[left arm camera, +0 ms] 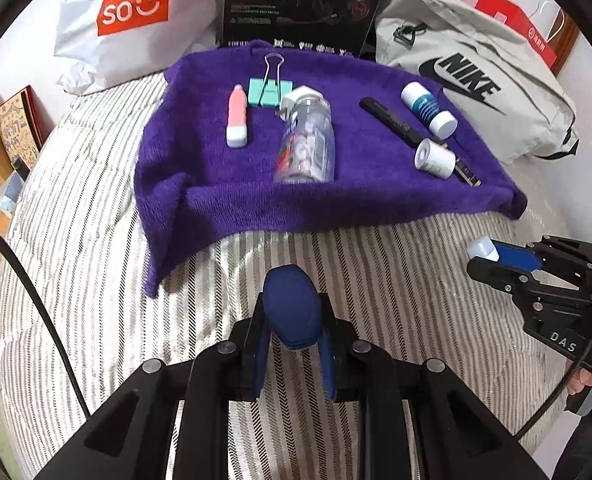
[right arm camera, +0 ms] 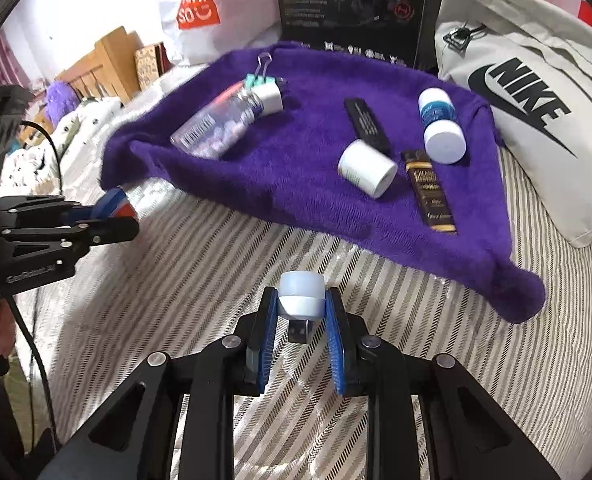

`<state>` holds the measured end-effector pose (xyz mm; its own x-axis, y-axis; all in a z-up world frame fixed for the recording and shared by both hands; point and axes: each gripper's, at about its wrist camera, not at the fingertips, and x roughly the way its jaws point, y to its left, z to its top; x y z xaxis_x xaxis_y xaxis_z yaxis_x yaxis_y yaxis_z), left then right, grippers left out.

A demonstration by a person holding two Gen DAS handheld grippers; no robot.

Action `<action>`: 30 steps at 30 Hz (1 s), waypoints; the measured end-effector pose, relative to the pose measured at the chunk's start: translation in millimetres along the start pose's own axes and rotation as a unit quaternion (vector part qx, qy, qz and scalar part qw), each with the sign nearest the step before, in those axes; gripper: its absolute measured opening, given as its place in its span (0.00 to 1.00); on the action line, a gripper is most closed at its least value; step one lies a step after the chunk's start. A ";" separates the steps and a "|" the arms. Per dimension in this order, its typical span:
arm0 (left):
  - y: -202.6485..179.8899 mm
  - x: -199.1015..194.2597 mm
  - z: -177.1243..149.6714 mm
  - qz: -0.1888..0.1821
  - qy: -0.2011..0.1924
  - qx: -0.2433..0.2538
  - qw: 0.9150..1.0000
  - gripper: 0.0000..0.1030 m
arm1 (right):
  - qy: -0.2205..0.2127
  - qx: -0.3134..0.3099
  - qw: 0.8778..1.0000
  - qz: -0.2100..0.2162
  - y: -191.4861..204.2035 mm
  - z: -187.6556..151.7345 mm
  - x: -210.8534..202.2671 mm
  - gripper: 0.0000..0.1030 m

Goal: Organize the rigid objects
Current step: 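Grasp the blue-lidded pink container with the left gripper while the right gripper grasps the small white plug, then set the blue-lidded container beside the pink tube with the left gripper while the right gripper places the white plug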

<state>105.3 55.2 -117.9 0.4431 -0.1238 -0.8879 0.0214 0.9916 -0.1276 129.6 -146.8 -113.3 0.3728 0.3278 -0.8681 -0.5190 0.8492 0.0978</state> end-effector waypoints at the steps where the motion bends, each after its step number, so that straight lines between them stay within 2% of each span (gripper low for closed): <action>1: 0.3 -2.8 1.8 -0.001 -0.002 0.000 1.000 0.20 | -0.003 0.000 1.000 0.001 -0.3 1.1 -2.8 0.23; 10: 2.3 -21.1 26.7 -0.001 -0.025 -0.003 1.000 0.20 | -0.030 -0.007 0.999 0.011 -9.4 35.6 -19.9 0.23; 20: 16.2 -20.1 42.5 0.006 -0.029 -0.010 1.000 0.20 | -0.005 -0.027 0.999 0.032 3.0 90.0 31.8 0.23; 28: 24.0 -16.2 52.6 0.002 -0.032 -0.008 0.999 0.20 | 0.026 -0.038 0.999 0.019 5.1 96.9 65.8 0.23; 30: 24.9 -14.6 57.1 0.000 -0.033 -0.007 0.999 0.20 | 0.023 -0.038 0.999 0.020 4.7 95.8 67.7 0.23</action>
<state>150.6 83.7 -83.0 0.5012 -0.1198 -0.8570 0.0079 0.9910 -0.1338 226.1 -80.9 -125.0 0.3150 0.3405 -0.8859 -0.5908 0.8009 0.0977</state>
